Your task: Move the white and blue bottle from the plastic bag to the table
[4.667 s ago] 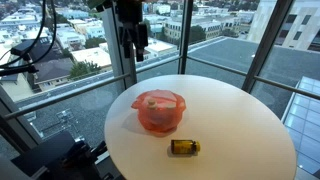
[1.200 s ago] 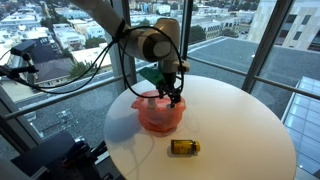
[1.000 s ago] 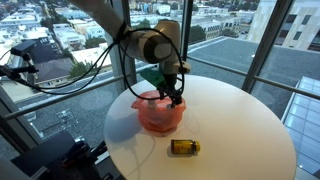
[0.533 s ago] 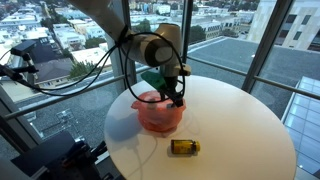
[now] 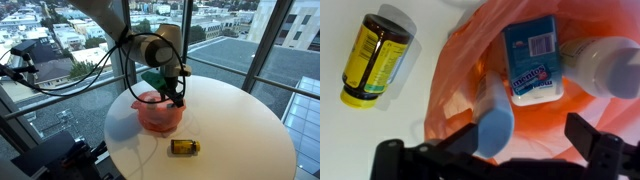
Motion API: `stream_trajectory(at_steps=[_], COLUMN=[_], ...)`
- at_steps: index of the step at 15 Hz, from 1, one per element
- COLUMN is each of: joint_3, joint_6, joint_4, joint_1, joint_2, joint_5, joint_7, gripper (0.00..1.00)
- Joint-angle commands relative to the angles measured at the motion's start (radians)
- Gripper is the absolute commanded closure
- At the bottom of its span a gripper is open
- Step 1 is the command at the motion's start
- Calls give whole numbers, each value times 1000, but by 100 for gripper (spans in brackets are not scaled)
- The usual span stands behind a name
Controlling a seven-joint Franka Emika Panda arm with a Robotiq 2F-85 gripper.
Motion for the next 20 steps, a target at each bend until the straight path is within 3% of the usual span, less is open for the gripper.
stream_trajectory(at_steps=[1,20], joint_3=[-5,16], joint_6=[18,17], joint_4=[14,-18], joint_1=[1,2], joint_2=[17,-36], joint_5=[20,91], joint_7=[-9,-61], gripper=[0,0])
